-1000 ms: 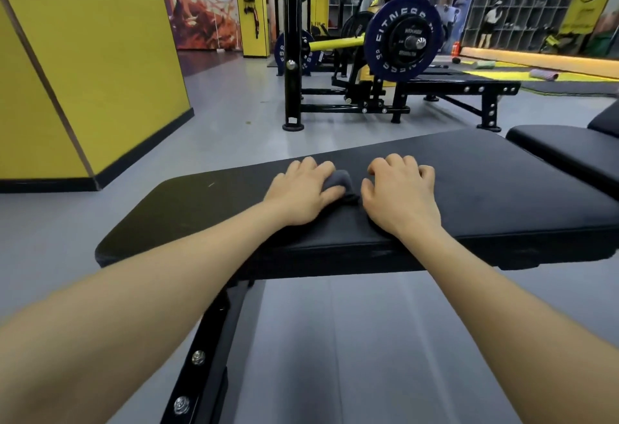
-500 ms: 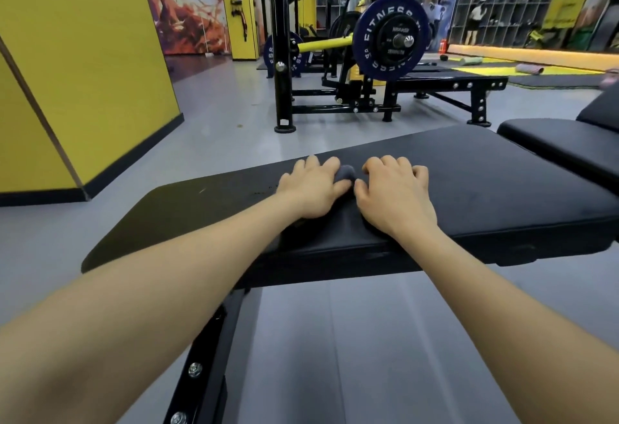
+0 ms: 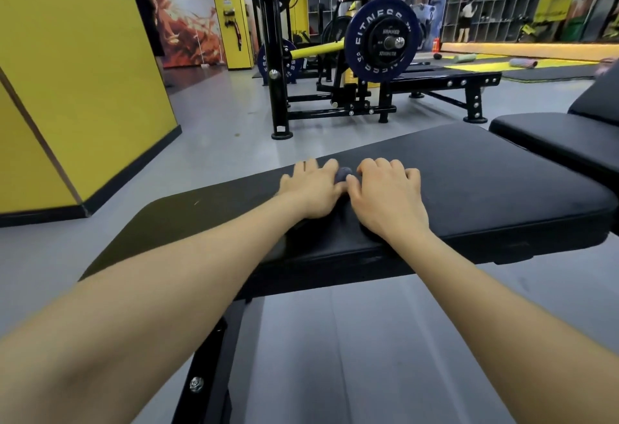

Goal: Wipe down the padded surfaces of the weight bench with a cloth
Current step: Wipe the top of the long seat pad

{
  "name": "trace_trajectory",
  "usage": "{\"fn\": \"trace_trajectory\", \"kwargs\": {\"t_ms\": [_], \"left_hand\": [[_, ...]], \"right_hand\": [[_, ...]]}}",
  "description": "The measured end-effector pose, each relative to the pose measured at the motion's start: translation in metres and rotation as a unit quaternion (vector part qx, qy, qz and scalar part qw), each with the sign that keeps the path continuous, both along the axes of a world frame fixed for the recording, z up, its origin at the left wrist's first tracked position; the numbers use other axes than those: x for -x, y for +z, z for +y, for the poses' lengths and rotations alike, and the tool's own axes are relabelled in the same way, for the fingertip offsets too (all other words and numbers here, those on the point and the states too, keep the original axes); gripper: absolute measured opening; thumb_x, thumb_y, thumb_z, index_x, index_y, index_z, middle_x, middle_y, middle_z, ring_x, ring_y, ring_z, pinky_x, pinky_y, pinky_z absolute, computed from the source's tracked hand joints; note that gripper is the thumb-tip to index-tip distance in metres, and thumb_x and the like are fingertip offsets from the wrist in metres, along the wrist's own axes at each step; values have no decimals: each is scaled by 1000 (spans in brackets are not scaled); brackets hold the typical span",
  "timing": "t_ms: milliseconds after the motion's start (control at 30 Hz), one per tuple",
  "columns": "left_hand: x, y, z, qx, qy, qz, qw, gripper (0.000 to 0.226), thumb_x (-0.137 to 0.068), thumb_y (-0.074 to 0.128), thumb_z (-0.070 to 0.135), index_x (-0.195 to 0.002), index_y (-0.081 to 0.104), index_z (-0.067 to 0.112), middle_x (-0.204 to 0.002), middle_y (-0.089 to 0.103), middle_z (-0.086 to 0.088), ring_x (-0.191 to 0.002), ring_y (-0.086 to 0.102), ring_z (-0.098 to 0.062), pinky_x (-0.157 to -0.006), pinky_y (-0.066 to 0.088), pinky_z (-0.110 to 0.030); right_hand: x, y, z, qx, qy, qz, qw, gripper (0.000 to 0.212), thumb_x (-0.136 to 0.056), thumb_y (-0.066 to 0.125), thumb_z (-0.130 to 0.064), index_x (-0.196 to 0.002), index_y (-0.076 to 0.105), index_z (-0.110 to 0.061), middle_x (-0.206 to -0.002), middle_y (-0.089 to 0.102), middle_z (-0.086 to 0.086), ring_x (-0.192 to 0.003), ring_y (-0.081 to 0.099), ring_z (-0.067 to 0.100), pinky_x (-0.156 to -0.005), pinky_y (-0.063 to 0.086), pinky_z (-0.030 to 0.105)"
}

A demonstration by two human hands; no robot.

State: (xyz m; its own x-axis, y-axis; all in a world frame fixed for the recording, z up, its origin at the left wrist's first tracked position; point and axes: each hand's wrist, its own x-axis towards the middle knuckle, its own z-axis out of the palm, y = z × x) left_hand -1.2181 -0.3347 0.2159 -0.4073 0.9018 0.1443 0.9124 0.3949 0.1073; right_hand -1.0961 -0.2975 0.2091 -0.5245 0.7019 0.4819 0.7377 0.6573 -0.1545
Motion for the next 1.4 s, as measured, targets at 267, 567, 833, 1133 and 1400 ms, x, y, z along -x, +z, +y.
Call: {"fn": "trace_trajectory", "kwargs": {"t_ms": [267,567,833,1133,1400], "left_hand": [[80,-17,-37,-9,42,-1,999,42,-93,34,54,-117,43,20,-119,48,-14,-112,45,-33,-90,40,-44],[19,-3,-2,3,13,6,1000,39,-96,31,50,-121,38,20,-129,41,-12,-124,34,-32,-96,31,-47],[90,-15,-34,10,86,-15,996,44,-95,32,53,-124,39,19,-130,42,-14,-122,38,-32,-97,35,-45],[24,3,13,6,3,-40,999,47,-95,32,46,-131,37,15,-137,35,-12,-130,29,-30,-101,28,-48],[118,-14,-12,21,67,-26,997,43,-96,35,45,-126,37,15,-135,35,-14,-126,32,-32,-100,32,-44]], "right_hand": [[-1,-1,0,7,4,11,1000,34,-97,29,-34,-102,56,-13,-104,60,4,-100,48,25,-92,28,38],[2,-1,2,2,-7,-11,1000,46,-99,23,-43,-104,56,-13,-106,58,6,-102,47,26,-90,29,39],[1,0,-1,3,-9,-22,1000,47,-99,21,-43,-98,57,-13,-101,56,5,-96,46,25,-91,29,40],[11,14,9,42,19,-54,997,26,-93,35,-22,-101,59,-19,-105,54,-1,-104,46,21,-88,26,38],[28,11,21,43,11,-64,997,28,-87,39,-11,-101,62,-21,-106,53,-2,-101,48,19,-88,25,35]]}}
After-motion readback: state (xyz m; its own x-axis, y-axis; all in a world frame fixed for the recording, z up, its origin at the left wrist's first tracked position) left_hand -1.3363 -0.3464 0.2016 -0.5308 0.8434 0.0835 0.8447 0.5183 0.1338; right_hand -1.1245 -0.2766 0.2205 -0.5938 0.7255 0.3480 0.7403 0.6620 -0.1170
